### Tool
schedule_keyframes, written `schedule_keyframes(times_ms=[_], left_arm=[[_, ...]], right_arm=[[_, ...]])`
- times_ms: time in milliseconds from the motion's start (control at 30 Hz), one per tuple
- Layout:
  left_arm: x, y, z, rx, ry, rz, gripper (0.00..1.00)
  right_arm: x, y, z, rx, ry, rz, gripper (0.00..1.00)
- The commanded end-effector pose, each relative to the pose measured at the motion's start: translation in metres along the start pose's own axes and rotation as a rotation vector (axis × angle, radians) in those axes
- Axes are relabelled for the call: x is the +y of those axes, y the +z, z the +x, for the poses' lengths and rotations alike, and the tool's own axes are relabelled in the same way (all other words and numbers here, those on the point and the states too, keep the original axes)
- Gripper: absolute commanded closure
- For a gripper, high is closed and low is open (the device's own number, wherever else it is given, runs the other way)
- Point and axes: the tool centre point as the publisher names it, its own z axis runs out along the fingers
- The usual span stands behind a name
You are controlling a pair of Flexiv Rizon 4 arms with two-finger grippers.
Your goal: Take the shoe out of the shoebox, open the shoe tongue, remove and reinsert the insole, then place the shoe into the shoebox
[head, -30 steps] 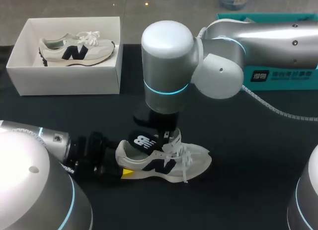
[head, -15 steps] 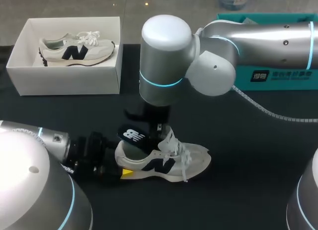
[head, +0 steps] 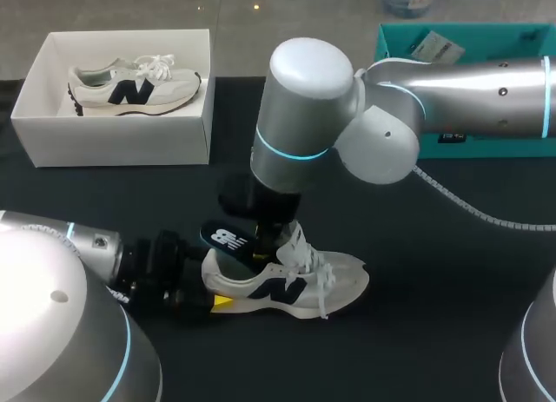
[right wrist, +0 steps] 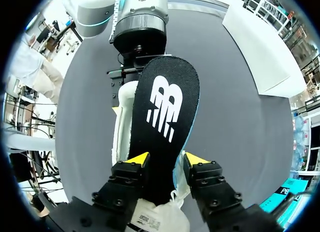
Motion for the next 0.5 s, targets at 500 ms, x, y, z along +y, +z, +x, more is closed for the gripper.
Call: schedule_keyframes(times_ms=[500], left_arm=[[0.001,0.001,0.001,0.0,0.0,-0.002,1.0]], right_arm=[[0.006,0.012,-0.014,0.065,-0.08,-0.113,0.6]])
